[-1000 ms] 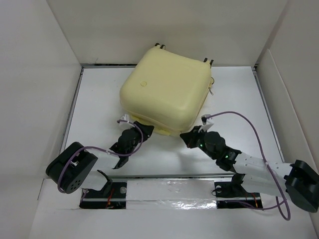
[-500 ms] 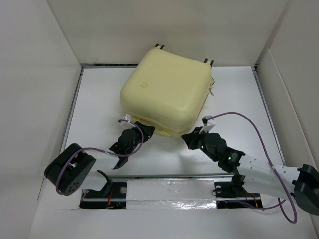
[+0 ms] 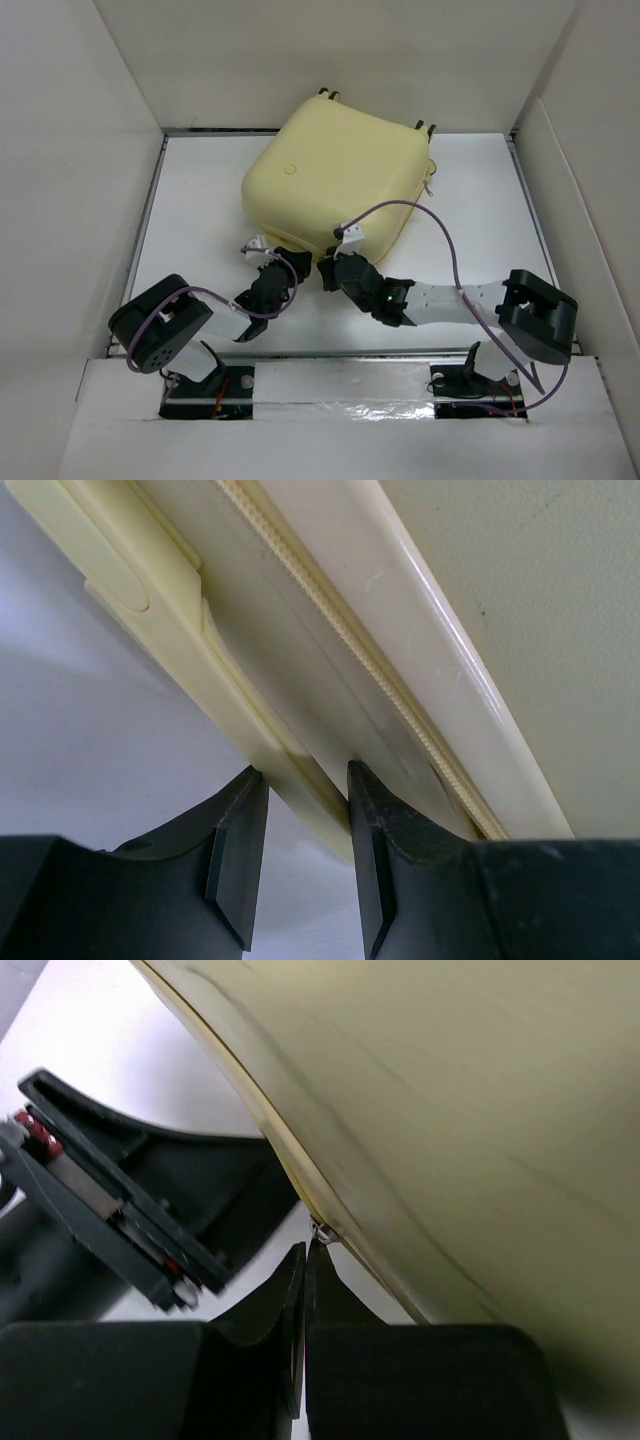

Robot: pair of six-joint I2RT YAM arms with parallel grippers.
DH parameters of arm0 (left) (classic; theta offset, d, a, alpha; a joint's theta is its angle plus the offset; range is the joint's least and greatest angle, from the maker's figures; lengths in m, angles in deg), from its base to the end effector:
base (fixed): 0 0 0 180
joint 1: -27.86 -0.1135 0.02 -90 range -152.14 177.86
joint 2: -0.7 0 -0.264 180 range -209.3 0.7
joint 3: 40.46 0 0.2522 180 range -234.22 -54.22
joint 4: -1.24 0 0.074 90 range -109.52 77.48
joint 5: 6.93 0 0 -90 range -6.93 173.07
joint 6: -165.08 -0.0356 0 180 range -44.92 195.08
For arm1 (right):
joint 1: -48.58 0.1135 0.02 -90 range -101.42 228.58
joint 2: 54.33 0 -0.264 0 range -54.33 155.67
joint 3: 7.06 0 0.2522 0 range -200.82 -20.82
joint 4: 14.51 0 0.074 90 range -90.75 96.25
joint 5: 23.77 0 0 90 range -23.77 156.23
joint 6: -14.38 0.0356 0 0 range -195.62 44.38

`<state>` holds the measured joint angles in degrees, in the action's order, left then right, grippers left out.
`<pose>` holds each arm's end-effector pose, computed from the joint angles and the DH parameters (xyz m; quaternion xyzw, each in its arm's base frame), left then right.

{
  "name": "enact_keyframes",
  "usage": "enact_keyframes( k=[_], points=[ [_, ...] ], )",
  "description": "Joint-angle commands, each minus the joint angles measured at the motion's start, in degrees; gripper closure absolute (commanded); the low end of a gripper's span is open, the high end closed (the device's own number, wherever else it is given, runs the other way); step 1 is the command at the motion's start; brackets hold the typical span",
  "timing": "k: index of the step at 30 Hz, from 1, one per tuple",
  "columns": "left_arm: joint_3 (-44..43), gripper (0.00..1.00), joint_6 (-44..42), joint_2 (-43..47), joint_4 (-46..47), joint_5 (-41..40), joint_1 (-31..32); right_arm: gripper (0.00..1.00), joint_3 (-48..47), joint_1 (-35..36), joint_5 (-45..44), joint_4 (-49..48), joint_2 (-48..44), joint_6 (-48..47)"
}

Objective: Pack the luggage

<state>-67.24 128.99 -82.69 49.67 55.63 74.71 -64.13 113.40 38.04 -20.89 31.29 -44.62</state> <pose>0.1713 -0.1587 0.1501 -0.2002 0.7232 -0.3757 0.5438 0.1509 0.2815 0.2164 -0.1041 0.8096 0.2661 0.5127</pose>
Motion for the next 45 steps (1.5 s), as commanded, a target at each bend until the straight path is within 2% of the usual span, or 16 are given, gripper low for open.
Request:
enact_keyframes(
  k=[1,5,11,14,16,17,18,20,23,27,30,32,35,38,40,45],
  points=[
    [-4.3,1.0,-1.1,-2.5,7.1,14.1,5.1,1.0,-8.1,6.7,15.4,-15.0,1.0,-1.3],
    [-1.7,1.0,-0.3,0.1,8.3,13.0,5.1,1.0,-8.6,6.0,12.4,-10.8,-1.2,-2.8],
    [-2.7,1.0,-3.1,3.9,5.1,12.9,10.0,1.0,10.6,-4.7,17.9,-16.6,-13.3,2.6],
    [-6.5,0.99,-4.3,4.6,-0.5,11.0,15.0,1.0,16.3,-10.9,18.3,-9.3,-24.8,1.9],
    [-8.9,0.84,-6.4,4.7,-1.9,10.6,17.4,1.0,17.6,-14.2,19.1,-3.8,-35.0,-0.2],
    [-9.5,0.62,-6.9,5.8,-3.4,9.5,19.2,1.0,18.1,-17.1,19.3,2.3,-38.3,-0.9],
    [-10.0,0.51,-7.8,6.8,-6.3,8.8,19.9,1.0,18.3,-18.5,19.5,5.5,-41.5,-2.3],
    [-9.6,0.36,-8.7,11.5,-8.9,8.1,20.5,1.0,19.0,-22.7,20.0,13.0,-49.6,-3.0],
    [-7.3,0.36,-9.7,22.6,-18.3,3.7,21.9,1.0,20.7,-26.4,24.3,16.9,-54.8,-2.9],
    [-5.7,0.43,-9.0,41.0,-40.9,-3.8,22.4,1.0,23.9,-28.0,31.0,17.6,-55.4,-2.4],
    [-6.6,0.47,-6.6,53.8,-55.7,-11.8,19.9,1.0,24.3,-25.5,30.6,18.3,-54.9,-2.2],
    [-6.7,0.52,-5.7,60.1,-60.1,-14.5,15.5,0.97,24.6,-22.2,29.7,17.4,-54.5,-1.7],
    [-7.6,0.54,-6.4,63.0,-61.8,-14.9,9.2,0.75,24.2,-18.7,23.2,17.9,-53.7,-0.5],
    [-9.2,0.54,-8.6,60.6,-59.3,-15.0,5.1,0.58,19.8,-18.7,13.9,24.2,-55.3,-0.7],
    [-10.4,0.54,-10.1,58.0,-55.4,-13.8,0.5,0.54,17.0,-19.7,9.7,25.5,-56.6,-1.6],
    [-14.0,0.54,-9.9,44.3,-43.4,1.0,-13.6,0.62,4.1,-30.3,4.2,27.5,-50.0,-5.4]
  ],
)
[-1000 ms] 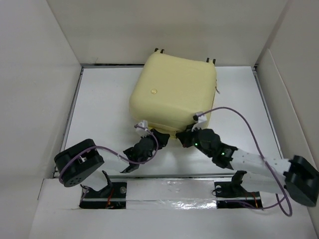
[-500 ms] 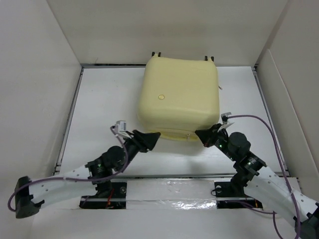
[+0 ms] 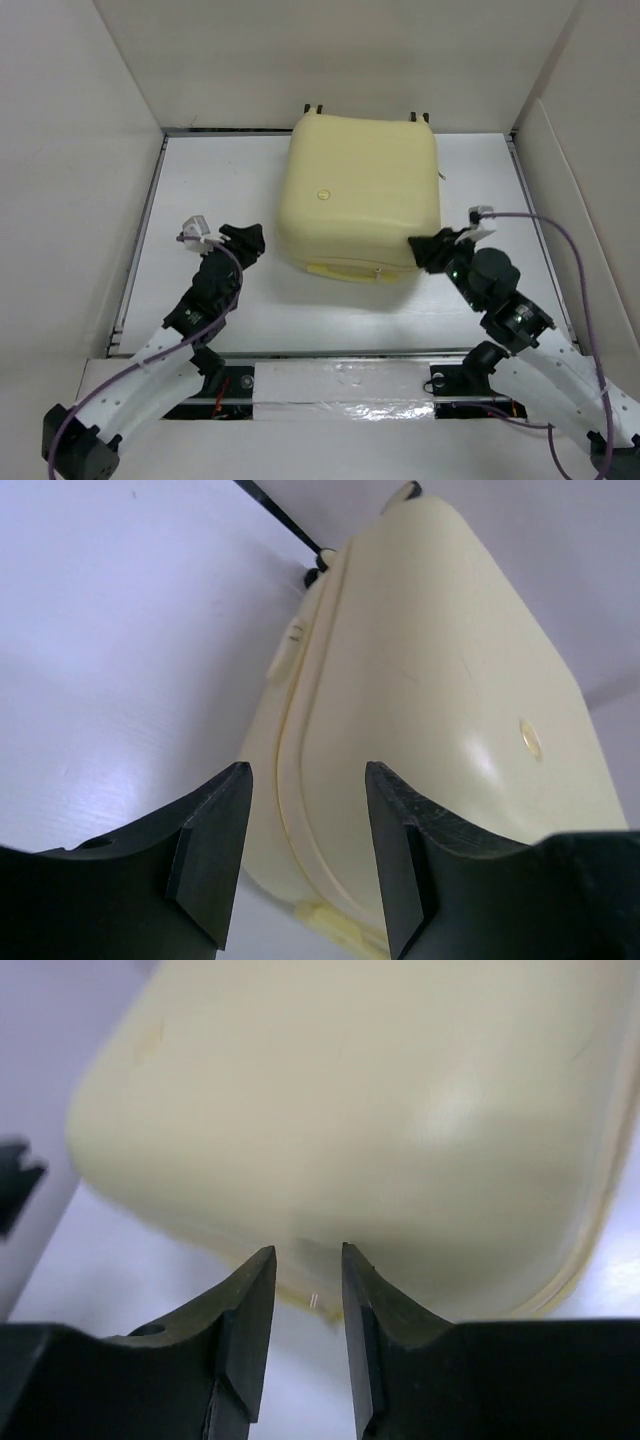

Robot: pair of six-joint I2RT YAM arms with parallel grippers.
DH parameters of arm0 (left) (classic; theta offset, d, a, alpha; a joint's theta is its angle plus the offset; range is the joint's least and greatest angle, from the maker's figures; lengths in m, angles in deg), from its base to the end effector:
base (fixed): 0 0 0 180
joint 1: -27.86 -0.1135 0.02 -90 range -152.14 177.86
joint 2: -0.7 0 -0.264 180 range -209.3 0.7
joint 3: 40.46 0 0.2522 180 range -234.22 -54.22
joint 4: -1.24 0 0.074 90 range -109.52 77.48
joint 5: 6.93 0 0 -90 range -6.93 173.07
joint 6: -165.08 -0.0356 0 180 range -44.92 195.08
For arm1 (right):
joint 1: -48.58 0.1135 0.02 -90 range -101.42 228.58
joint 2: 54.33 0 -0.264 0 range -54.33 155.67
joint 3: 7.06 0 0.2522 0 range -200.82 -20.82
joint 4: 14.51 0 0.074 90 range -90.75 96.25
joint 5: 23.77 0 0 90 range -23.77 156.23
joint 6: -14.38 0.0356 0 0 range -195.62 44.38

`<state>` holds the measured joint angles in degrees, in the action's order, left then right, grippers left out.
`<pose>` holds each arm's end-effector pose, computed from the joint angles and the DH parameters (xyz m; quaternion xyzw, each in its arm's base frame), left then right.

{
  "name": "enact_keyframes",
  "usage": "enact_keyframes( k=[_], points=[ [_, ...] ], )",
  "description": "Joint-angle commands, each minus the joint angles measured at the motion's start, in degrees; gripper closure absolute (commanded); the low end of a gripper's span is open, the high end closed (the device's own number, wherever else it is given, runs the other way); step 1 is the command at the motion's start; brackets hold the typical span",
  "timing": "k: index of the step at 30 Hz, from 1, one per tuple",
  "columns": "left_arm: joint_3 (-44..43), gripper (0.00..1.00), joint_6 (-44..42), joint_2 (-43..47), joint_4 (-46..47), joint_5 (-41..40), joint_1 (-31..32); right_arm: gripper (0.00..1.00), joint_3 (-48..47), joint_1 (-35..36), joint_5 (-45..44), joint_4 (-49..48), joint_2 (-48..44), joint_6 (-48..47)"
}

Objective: Pack the luggage

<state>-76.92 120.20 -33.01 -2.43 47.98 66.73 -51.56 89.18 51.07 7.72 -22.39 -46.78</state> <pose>0.1338 -0.0816 0.2705 -0.2482 0.6671 -0.2878 0.6408 0.1192 0.0899 0.2898 0.0070 0.7622 0.2813 0.5829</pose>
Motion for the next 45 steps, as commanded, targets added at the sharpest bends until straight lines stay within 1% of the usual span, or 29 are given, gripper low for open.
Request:
enact_keyframes(
  k=[1,2,3,4,5,6,7,8,9,10,11,13,14,16,17,19,20,24,25,29,31,32,34,35,36,38,40,43,45],
  points=[
    [-4.8,0.54,-0.2,-7.2,10.0,11.9,-13.1,0.62,-10.3,-8.9,-9.3,-1.0,5.7,-4.5],
    [-5.0,0.54,1.4,-10.5,11.8,21.0,-17.4,0.54,-11.8,-11.9,-8.6,-1.8,7.6,-5.0],
    [-4.0,0.54,2.7,-12.4,16.2,25.7,-21.5,0.45,-12.8,-15.3,-7.6,-2.8,11.4,-5.4],
    [-3.2,0.54,4.3,-14.3,18.7,29.7,-28.5,0.37,-14.2,-23.2,-6.4,-4.0,13.5,-5.6],
    [-2.2,0.54,7.7,-18.5,21.6,38.1,-31.5,0.24,-14.7,-27.5,-2.0,-6.3,15.7,-5.4],
    [-0.3,0.54,8.5,-21.0,27.1,41.5,-33.5,0.17,-14.9,-31.9,1.2,-7.8,18.0,-4.7],
    [0.1,0.55,9.3,-23.3,28.9,43.3,-34.4,0.13,-15.4,-36.2,5.5,-10.0,23.6,-2.9],
    [0.5,0.55,9.8,-27.7,30.3,45.4,-34.4,0.08,-15.7,-43.8,16.2,-13.2,26.6,-1.5],
    [1.0,0.55,9.6,-29.5,32.9,46.0,-34.4,0.07,-15.7,-46.3,21.7,-15.9,29.7,-0.5],
    [1.3,0.55,9.5,-31.1,33.8,46.2,-34.4,0.06,-15.8,-47.9,25.1,-18.3,36.0,0.2],
    [1.4,0.55,9.3,-33.2,34.5,46.2,-33.6,0.05,-18.3,-47.9,25.4,-17.5,38.9,0.0],
    [1.7,0.55,7.5,-34.4,35.0,45.6,-32.2,0.05,-21.2,-47.3,22.7,-16.3,44.0,-1.0],
    [1.7,0.55,6.7,-34.6,34.6,44.4,-32.2,0.05,-23.4,-46.5,23.4,-17.2,49.0,-1.2],
    [1.9,0.55,4.6,-34.8,33.7,43.4,-30.5,0.05,-26.2,-45.0,25.8,-16.6,54.3,-2.3],
    [2.0,0.54,4.1,-35.0,33.6,43.0,-30.5,0.05,-27.7,-44.1,28.3,-15.8,58.9,-2.6],
    [2.2,0.54,2.8,-35.6,33.3,43.4,-29.9,0.06,-30.4,-41.0,30.9,-17.2,63.3,-2.8],
    [2.4,0.54,2.3,-35.7,33.2,43.5,-29.9,0.06,-30.8,-39.8,31.4,-18.3,63.3,-2.6],
    [3.4,0.55,-0.6,-35.5,31.8,42.4,-25.1,0.08,-35.9,-35.9,36.9,-18.8,71.3,-3.0],
    [3.4,0.55,-1.3,-35.5,31.3,41.8,-23.9,0.08,-39.0,-34.5,38.5,-18.8,72.8,-3.6],
    [5.3,0.55,-2.4,-32.0,29.6,40.1,-19.1,0.08,-49.9,-31.0,46.9,-12.4,79.9,-7.0],
    [6.4,0.56,-1.9,-29.8,27.7,39.3,-17.3,0.08,-54.6,-30.5,47.9,-9.5,82.6,-8.4],
    [7.0,0.56,-1.4,-27.2,27.2,38.9,-16.3,0.08,-58.9,-29.1,48.6,-6.5,84.6,-8.7],
    [8.9,0.56,0.1,-24.2,25.4,37.6,-12.3,0.08,-62.9,-28.4,49.7,-4.3,86.5,-9.8],
    [9.5,0.57,0.7,-21.0,24.8,35.8,-10.7,0.08,-67.0,-28.4,50.5,-0.9,88.0,-10.6],
    [10.4,0.57,1.2,-19.5,23.0,35.2,-7.6,0.07,-68.2,-27.9,50.4,0.0,88.4,-11.0],
    [10.9,0.57,2.8,-15.6,21.1,31.7,-5.0,0.07,-69.5,-27.9,49.5,0.8,88.4,-10.9],
    [11.6,0.57,3.8,-13.5,19.1,30.8,-2.0,0.06,-70.7,-28.5,49.6,0.9,87.9,-10.3],
    [12.0,0.57,4.4,-10.3,17.0,29.1,0.7,0.03,-71.4,-30.8,49.7,1.5,86.1,-9.3],
    [11.5,0.56,4.4,-8.0,14.4,27.0,0.7,0.01,-71.4,-32.4,50.1,2.0,84.6,-9.2]
  ],
)
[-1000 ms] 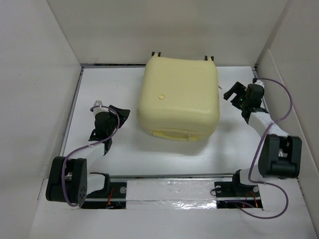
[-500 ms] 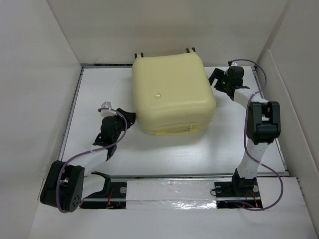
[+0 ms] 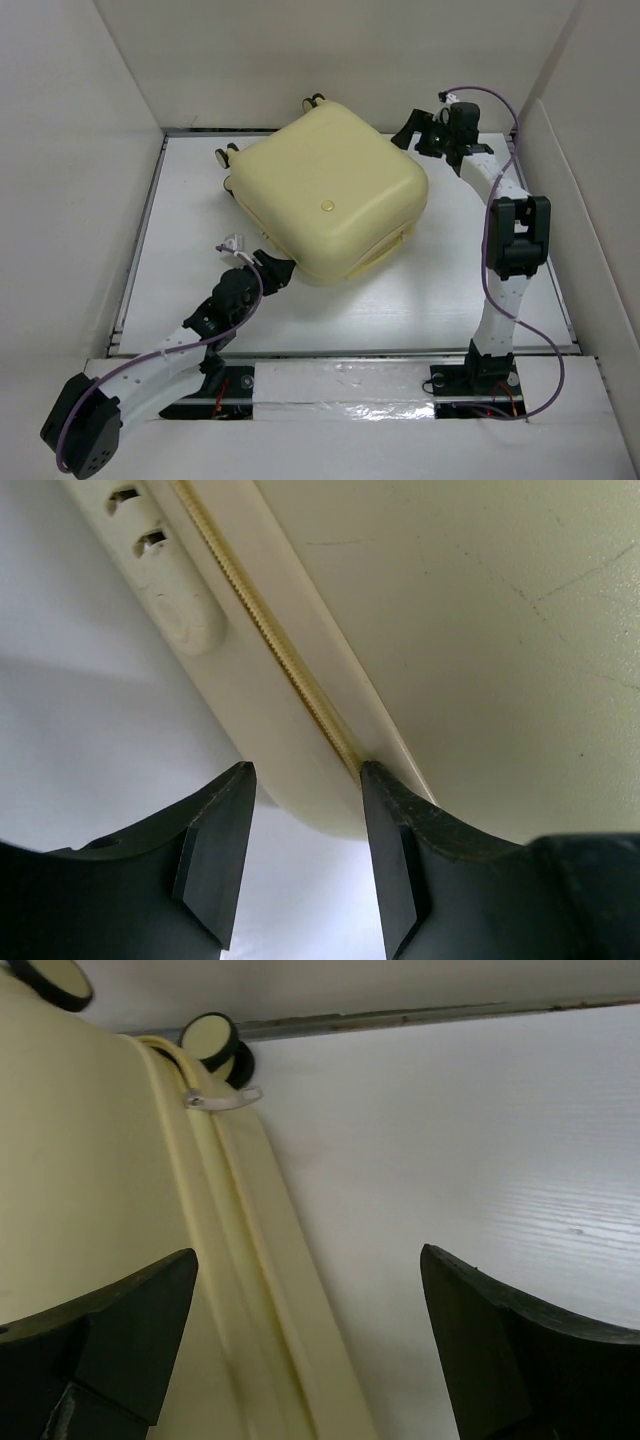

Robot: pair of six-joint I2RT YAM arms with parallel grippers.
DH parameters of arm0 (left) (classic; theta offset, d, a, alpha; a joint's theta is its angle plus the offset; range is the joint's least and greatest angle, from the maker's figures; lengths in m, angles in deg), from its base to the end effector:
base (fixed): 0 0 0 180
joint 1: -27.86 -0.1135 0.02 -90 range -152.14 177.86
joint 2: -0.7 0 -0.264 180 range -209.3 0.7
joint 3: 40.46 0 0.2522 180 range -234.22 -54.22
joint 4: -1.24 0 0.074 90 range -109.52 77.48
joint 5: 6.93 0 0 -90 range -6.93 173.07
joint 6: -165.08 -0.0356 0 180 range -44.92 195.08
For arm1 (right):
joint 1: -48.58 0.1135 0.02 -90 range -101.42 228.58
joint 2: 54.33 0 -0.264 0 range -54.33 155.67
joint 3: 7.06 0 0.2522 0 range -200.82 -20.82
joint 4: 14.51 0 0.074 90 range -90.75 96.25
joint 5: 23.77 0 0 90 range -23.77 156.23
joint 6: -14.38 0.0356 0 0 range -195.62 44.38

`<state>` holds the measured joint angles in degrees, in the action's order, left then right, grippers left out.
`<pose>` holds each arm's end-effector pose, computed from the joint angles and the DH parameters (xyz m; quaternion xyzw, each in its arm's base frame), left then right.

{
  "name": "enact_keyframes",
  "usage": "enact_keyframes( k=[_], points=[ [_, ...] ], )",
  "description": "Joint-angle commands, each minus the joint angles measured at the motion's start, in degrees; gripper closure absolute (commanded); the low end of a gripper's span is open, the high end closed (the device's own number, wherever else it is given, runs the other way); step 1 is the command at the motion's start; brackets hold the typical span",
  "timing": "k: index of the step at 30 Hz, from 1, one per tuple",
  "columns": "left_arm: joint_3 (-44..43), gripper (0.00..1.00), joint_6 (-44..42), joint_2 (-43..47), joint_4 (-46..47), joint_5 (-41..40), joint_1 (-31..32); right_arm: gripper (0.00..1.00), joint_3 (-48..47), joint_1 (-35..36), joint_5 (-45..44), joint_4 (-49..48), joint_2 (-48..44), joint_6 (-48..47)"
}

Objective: Pack the luggage

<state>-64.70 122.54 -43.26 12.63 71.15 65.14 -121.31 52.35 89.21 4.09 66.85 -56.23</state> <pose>0.1437 -0.1002 0.1959 -0.1344 0.7435 -0.3802 0.5334 0.5014 0.0470 0.2629 0.0074 0.8357 0.2700 0.4782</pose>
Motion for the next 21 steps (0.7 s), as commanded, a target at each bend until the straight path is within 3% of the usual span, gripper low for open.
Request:
enact_keyframes(
  k=[1,4,5,6,7,8,9,10,11,12,15,17,19,21],
  points=[
    [-1.0,0.56,1.8,2.9,-1.4,3.2,2.3,0.01,-0.7,3.4,12.1,5.6,-7.0,0.1],
    [-2.7,0.55,0.7,5.6,-4.7,0.6,2.3,0.02,5.3,-0.7,12.4,-0.6,-16.1,1.9],
    [-3.1,0.54,0.3,6.7,-5.3,0.0,1.8,0.03,11.6,-2.9,11.8,-5.9,-19.2,3.6],
    [-3.6,0.54,-0.3,7.1,-6.2,-0.4,1.7,0.1,15.8,-3.8,11.8,-10.4,-22.5,4.7],
    [-3.8,0.54,-0.7,7.5,-6.6,-0.7,1.7,0.2,20.5,-4.8,11.9,-14.5,-26.1,5.6],
    [-4.0,0.54,-0.8,8.1,-7.0,-1.5,1.7,0.41,30.7,-5.7,11.6,-22.7,-33.6,7.7],
    [-4.2,0.54,-1.0,8.4,-7.6,-1.7,1.1,0.78,36.0,-6.3,11.5,-26.3,-37.4,8.5],
    [-4.3,0.54,-1.3,8.7,-7.7,-1.7,1.0,0.93,41.3,-6.8,11.5,-29.1,-41.1,8.8],
    [-4.3,0.54,-1.5,9.3,-7.9,-1.5,0.5,1.0,46.5,-6.8,11.5,-33.9,-48.3,8.5],
    [-4.4,0.54,-1.8,9.5,-8.1,-1.4,0.0,1.0,57.2,-4.6,11.4,-36.8,-51.7,7.6],
    [-4.7,0.54,-2.8,10.4,-9.1,-0.9,-0.5,1.0,75.0,-0.5,7.0,-45.1,-61.4,5.4],
    [-4.8,0.54,-3.8,10.5,-9.3,0.0,-1.2,1.0,80.7,1.2,5.7,-50.0,-63.6,5.5],
    [-5.1,0.54,-4.3,10.3,-10.2,0.3,-1.9,0.87,84.8,1.8,6.2,-52.1,-63.9,5.6],
    [-4.7,0.55,-4.4,10.7,-10.4,0.8,-1.9,0.58,84.9,1.8,10.2,-51.9,-62.5,4.2]
  ],
)
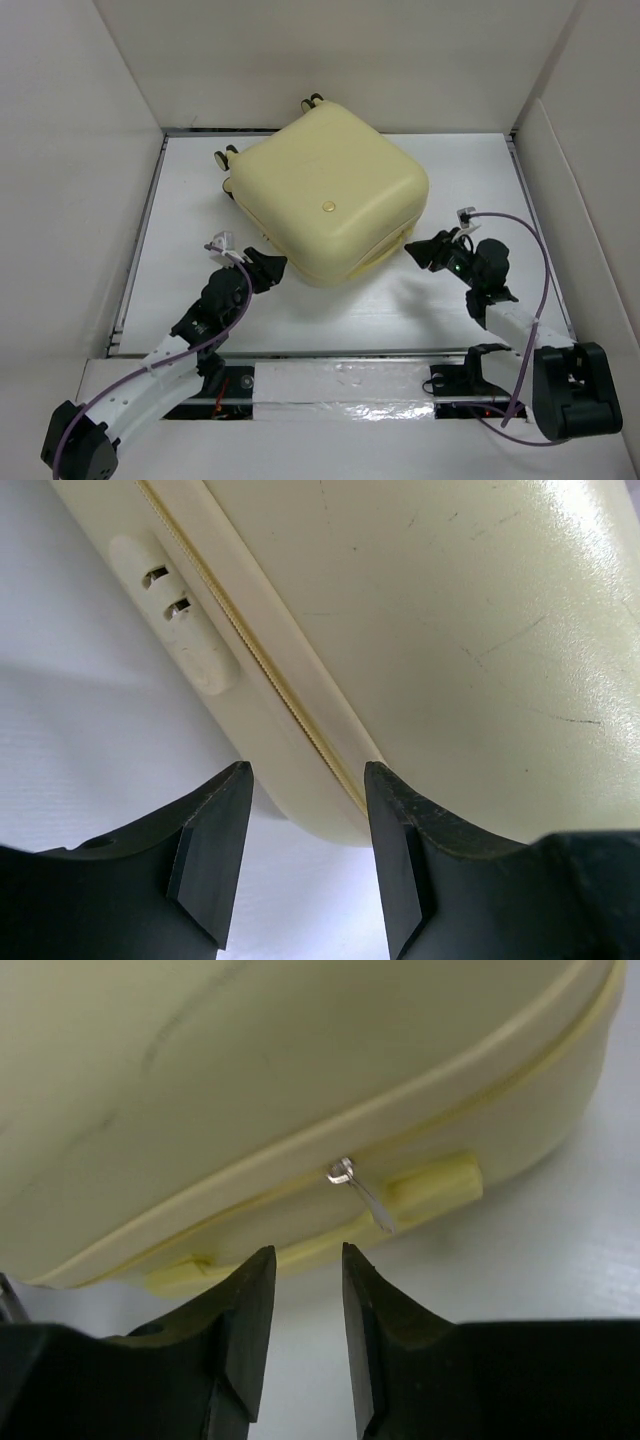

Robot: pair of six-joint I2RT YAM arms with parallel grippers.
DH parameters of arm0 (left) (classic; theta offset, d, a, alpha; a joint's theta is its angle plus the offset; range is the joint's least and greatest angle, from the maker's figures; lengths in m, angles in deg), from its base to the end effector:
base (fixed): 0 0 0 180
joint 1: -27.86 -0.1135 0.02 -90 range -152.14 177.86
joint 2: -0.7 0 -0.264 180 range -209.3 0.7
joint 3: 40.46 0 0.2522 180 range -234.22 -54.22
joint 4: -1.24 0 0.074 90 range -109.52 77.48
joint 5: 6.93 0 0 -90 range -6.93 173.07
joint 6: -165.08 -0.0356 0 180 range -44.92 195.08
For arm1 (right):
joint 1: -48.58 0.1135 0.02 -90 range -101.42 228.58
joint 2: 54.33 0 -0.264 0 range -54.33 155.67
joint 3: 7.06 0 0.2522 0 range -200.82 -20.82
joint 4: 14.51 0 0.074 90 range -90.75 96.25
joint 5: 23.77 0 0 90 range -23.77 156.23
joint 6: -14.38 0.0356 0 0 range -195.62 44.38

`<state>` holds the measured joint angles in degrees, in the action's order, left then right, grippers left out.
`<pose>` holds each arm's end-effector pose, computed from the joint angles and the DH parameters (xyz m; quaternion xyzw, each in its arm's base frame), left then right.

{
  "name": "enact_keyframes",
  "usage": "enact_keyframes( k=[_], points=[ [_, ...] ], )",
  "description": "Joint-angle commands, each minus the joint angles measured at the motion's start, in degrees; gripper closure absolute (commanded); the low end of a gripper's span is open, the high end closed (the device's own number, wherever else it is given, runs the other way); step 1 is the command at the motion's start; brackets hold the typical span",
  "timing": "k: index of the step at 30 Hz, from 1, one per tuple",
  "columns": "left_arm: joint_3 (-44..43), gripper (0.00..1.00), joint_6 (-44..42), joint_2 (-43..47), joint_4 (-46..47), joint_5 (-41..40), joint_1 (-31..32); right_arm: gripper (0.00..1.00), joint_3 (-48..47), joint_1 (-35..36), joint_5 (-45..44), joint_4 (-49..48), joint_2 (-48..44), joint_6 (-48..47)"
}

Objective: Pack the luggage

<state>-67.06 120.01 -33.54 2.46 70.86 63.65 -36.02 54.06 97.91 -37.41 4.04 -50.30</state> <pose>0.1341 -0.0874 0.2163 -0.1297 0.7334 -0.3687 0.5563 0.2021 0.0382 0.2026 -0.0554 0.7384 0.3664 0.5635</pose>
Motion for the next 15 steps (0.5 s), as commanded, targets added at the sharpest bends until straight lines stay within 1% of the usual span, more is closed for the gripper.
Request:
enact_keyframes(
  k=[1,3,6,11,13,15],
  points=[
    [-1.8,0.55,-1.8,1.3,-0.3,1.1,-0.4,0.56,-1.1,0.1,2.4,-10.1,2.2,-2.3],
    [-1.5,0.56,-1.9,2.2,-0.8,1.4,-0.4,0.53,-1.4,0.1,3.6,-9.7,3.8,-4.0],
    [-0.7,0.57,-2.5,3.1,-0.7,2.6,-0.9,0.53,-1.9,0.1,3.4,-10.4,6.0,-5.5],
    [-0.4,0.57,-3.0,1.5,-0.4,5.2,-0.9,0.53,-5.6,0.6,1.5,-7.6,10.3,-9.3],
    [-0.7,0.57,-3.3,0.9,-0.7,5.8,-0.9,0.58,-6.9,0.6,0.6,-6.9,11.1,-9.9],
    [-1.1,0.58,-3.6,1.0,-1.6,5.7,-0.9,0.59,-7.6,0.6,-0.2,-6.0,12.2,-11.3]
  ],
)
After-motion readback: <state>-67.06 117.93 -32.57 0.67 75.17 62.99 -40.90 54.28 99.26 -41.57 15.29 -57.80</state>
